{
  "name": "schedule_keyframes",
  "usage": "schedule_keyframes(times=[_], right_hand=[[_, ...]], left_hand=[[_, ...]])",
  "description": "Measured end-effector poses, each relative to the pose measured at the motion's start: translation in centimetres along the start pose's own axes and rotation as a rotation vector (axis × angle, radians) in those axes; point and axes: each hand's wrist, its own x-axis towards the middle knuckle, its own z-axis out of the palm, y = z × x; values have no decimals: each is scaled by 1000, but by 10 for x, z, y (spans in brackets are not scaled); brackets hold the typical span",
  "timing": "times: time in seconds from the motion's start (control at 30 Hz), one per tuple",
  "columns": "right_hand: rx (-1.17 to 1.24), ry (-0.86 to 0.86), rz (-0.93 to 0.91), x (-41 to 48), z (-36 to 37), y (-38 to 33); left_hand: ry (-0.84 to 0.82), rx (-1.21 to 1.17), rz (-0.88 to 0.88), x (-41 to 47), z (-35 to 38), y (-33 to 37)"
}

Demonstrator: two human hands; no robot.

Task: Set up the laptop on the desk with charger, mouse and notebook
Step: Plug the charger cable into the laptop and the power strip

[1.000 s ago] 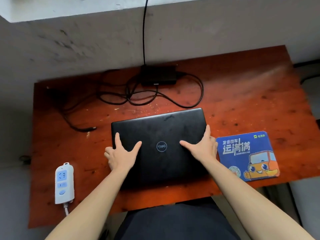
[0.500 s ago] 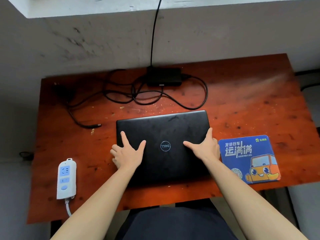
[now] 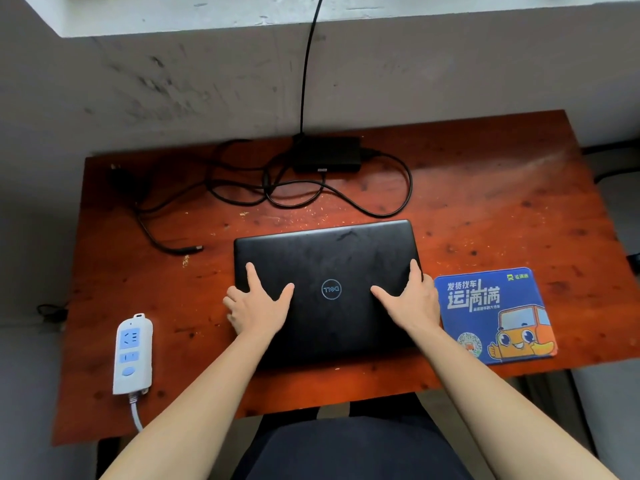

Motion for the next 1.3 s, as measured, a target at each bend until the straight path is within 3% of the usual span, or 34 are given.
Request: schedule_keyframes(times=[0.13,0.23,0.3,0.43,0.73,0.87,1.3], right_hand=[[-199,23,-197,-18,4,11],[-383,-10,-442,-34,13,26],[-492,-91,-549,-44,20,38],[-608,-108,-623,-48,26,53],[-687,-156,-571,-54,24,42],[-626,-156,-565,-57,22,30],[-586,-126,-924,-24,37,-120]], left_hand=[[10,-36,136,-12,0,-15],[96,219,543,-31,15,-40],[66,372,748,-40,29,-57],[23,549,837,-40,36,-76],[-28,581,830,-40,26,-75],[-16,492,729,-40,16,-79],[157,254,281,17,-62,-120]])
